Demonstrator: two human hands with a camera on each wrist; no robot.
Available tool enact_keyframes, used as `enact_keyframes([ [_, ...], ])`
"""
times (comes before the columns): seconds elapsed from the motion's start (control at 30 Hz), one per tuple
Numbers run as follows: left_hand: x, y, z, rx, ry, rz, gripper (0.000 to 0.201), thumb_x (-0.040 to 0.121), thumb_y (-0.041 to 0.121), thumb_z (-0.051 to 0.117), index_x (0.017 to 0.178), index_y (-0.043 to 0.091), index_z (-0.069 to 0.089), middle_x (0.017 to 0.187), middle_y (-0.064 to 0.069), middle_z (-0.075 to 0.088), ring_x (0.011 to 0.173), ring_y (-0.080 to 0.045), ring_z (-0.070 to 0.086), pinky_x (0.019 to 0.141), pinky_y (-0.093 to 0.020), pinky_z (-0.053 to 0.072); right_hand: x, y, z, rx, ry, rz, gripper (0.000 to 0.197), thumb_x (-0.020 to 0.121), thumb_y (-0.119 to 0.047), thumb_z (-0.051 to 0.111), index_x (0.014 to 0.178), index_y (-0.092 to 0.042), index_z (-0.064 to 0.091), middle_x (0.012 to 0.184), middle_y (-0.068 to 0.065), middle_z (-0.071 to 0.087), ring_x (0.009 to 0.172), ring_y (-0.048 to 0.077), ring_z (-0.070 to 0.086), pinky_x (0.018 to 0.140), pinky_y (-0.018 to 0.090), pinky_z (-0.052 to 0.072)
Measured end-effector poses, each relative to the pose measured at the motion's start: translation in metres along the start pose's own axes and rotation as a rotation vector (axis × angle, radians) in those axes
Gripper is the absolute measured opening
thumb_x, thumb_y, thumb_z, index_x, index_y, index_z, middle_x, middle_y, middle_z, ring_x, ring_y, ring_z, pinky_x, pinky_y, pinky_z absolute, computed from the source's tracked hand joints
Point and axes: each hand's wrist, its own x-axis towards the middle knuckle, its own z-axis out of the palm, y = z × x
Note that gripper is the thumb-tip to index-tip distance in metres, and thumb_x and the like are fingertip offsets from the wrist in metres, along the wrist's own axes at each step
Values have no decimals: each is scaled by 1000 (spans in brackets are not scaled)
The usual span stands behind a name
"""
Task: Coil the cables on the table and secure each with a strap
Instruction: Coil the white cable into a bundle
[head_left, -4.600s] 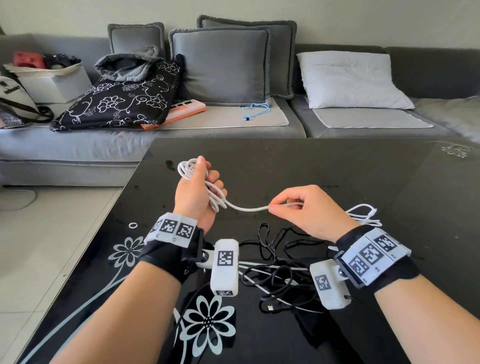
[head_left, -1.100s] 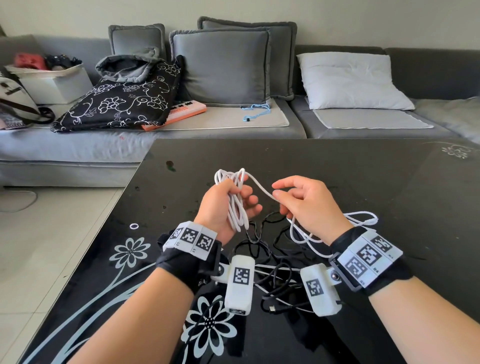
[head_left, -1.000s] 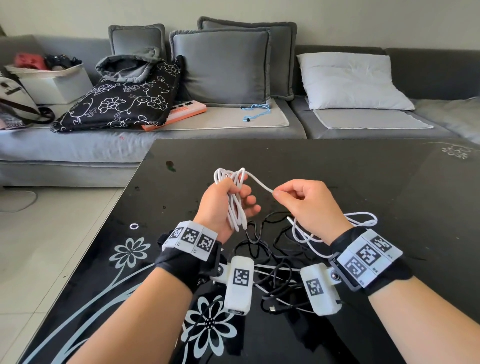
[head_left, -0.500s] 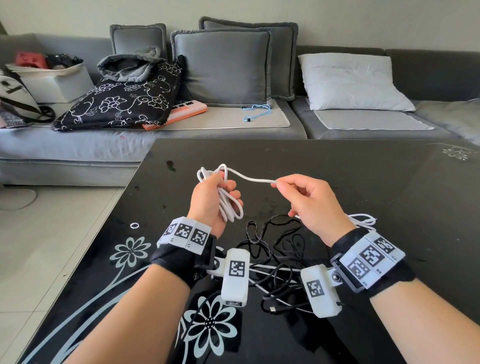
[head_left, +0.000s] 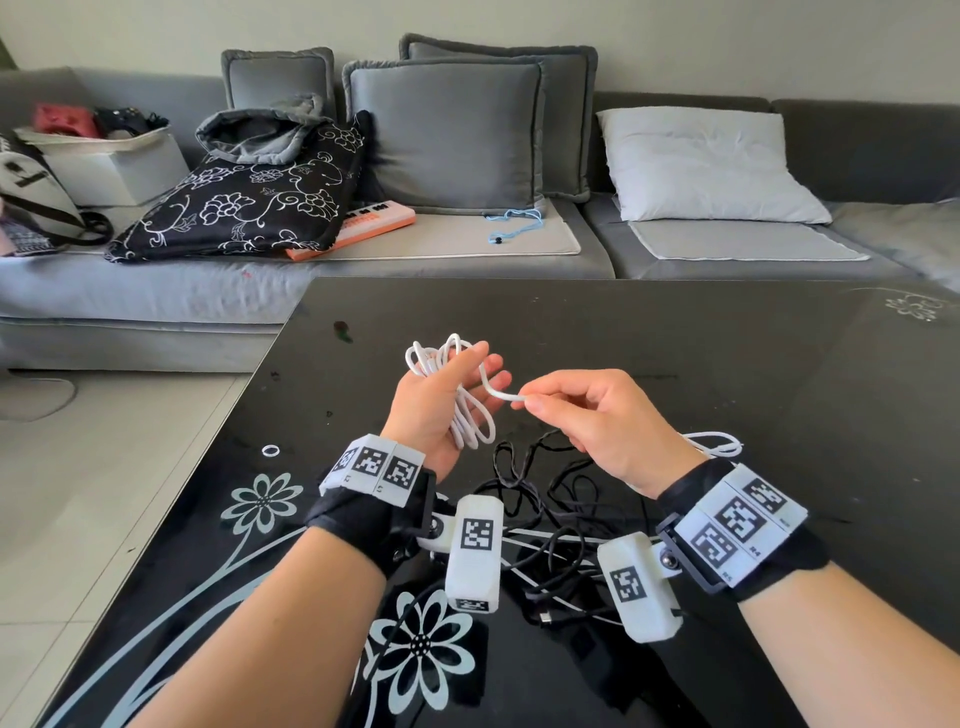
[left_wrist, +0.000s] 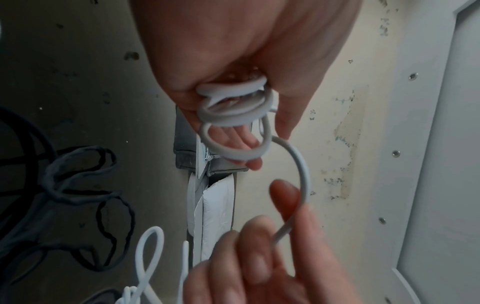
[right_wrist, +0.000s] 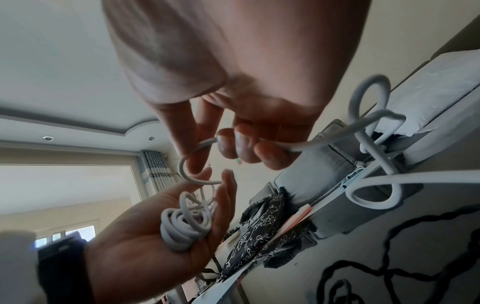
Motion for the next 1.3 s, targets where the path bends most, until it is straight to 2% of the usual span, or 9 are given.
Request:
enact_keyframes([
  [0.07,-1,2,1,-64,-10,-24,19,93,14,66,108,7,56,94,-13,73,85,-28,75,72,-38,61,0,1,1,-11,-24,15,17,96,-17,62,92,-19,79,55,-2,39,49,6,33,51,11,29],
  [0.17,-2,5,3,-73,15,-42,17,93,20,67,103,9,58,78,-4,70,73,-21,74,64,-32,60,-1,3,2,-35,-37,42,16,96,-18,63,92,-17,78,53,-10,44,49,5,36,53,11,30],
  [0.33,-1,6,4,-100,-22,-67,18,95,27,65,96,14,53,69,2,55,51,-9,53,50,-24,48,0,7,2,-89,-56,49,15,95,-25,64,90,-24,78,65,2,52,60,9,41,61,20,35],
  [0.43,-2,7,6,-81,-29,-34,19,96,29,63,103,16,52,65,5,48,45,-6,44,45,-21,42,0,10,4,-118,-52,85,14,94,-30,65,87,-24,76,61,-4,50,57,6,40,59,20,35],
  [0.57,-2,12,5,-81,-15,1,17,97,34,59,93,18,54,61,7,36,42,-4,31,41,-18,32,0,17,5,-150,-41,119,22,92,-38,67,80,-20,73,60,-4,47,54,7,37,57,23,33],
  [0.9,7,32,-11,-178,94,94,25,99,43,54,87,21,52,58,9,32,40,-4,28,38,-18,29,-1,35,-9,-256,10,154,31,88,-44,68,71,-19,71,54,2,49,52,13,38,59,29,35],
  [1.0,8,32,-13,-202,98,96,25,99,43,54,86,21,52,58,9,32,41,-4,29,39,-18,30,0,37,-13,-328,36,138,22,90,-41,67,75,-25,72,47,-10,42,47,9,34,58,29,35],
  [1.13,8,25,-14,-127,133,118,21,98,39,58,92,19,53,60,7,35,43,-6,31,42,-20,32,0,36,-17,-422,56,125,13,91,-41,64,85,-33,72,45,-13,42,47,7,37,59,28,36],
  [1.3,9,19,-16,23,110,121,20,97,36,62,92,21,50,60,8,39,43,-6,34,42,-20,34,1,35,-18,-392,104,42,10,91,-37,66,86,-33,74,61,1,59,54,6,43,60,24,37],
])
